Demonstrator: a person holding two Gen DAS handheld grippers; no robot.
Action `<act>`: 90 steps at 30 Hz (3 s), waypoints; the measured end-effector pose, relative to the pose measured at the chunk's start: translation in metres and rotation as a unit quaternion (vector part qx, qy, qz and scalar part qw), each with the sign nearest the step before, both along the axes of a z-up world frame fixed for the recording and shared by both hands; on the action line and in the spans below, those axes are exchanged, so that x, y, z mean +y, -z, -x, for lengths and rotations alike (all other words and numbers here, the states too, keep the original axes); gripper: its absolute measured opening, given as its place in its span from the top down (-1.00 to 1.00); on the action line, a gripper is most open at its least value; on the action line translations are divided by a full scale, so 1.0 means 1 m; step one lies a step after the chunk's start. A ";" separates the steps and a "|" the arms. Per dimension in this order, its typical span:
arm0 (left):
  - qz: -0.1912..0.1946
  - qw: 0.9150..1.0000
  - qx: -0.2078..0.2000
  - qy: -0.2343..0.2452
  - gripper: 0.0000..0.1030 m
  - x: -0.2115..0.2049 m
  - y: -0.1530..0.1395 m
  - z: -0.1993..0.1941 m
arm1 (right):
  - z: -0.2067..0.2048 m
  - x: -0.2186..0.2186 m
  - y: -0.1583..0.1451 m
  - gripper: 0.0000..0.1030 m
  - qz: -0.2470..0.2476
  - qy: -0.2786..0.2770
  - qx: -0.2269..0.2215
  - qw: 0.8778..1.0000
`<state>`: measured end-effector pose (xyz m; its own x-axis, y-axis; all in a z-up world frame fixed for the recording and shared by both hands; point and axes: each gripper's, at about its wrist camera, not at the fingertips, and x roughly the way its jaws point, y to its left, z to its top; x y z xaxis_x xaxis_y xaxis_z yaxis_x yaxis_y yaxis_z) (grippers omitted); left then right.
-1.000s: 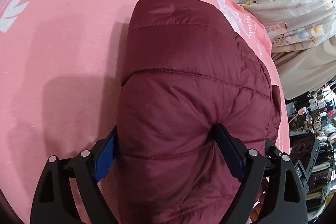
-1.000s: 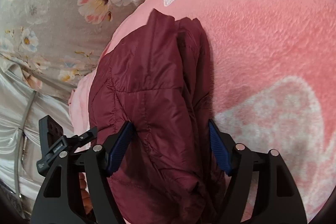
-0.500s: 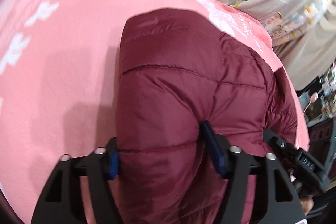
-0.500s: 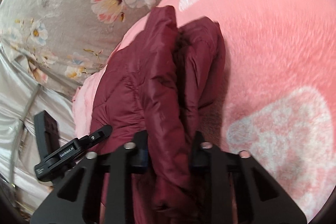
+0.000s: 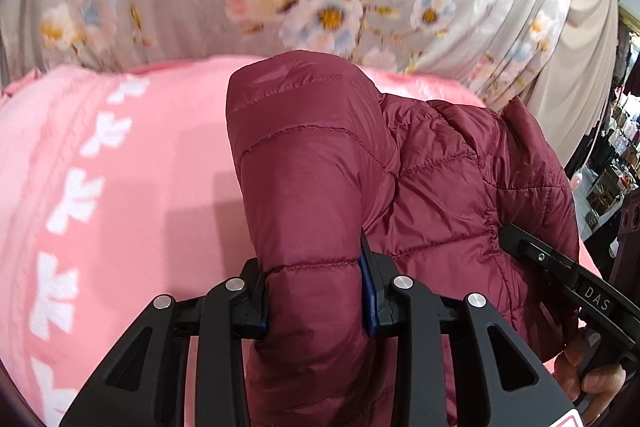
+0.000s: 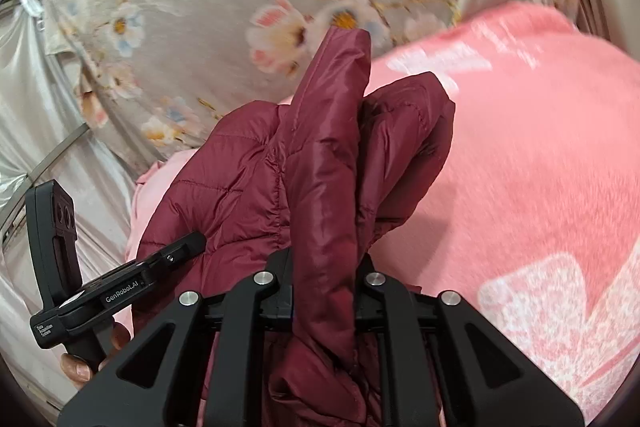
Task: Fold large clothes
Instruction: 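Grasp the folded maroon jacket with both grippers and lift it off the blanket, then lower the jacket bundle onto the blanket and press it with both grippers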
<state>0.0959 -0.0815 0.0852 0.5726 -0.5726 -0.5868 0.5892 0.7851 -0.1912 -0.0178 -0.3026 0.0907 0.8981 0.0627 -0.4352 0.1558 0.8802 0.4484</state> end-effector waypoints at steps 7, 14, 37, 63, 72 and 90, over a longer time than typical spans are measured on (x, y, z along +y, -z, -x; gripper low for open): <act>0.001 0.998 -0.062 -0.008 0.42 0.029 -0.036 -0.004 | -0.015 0.028 -0.033 0.77 0.029 -0.010 -0.035 0.999; 0.012 0.994 -0.106 -0.027 0.42 0.059 -0.067 -0.025 | -0.043 0.059 -0.065 0.77 0.057 -0.025 -0.068 0.996; 0.056 0.983 -0.166 -0.059 0.42 0.105 -0.056 -0.138 | -0.183 0.094 -0.059 0.76 0.085 -0.064 -0.084 0.991; 0.012 0.994 -0.081 -0.078 0.30 0.083 0.073 -0.249 | -0.297 0.075 0.064 0.66 0.067 -0.068 0.041 0.995; -0.040 0.987 -0.065 -0.143 -0.17 0.096 0.066 -0.243 | -0.265 0.056 0.050 0.30 0.049 -0.018 0.051 0.997; -0.120 0.961 -0.027 -0.248 -0.27 0.048 0.032 -0.262 | -0.326 0.084 0.015 0.64 0.173 0.040 0.086 0.980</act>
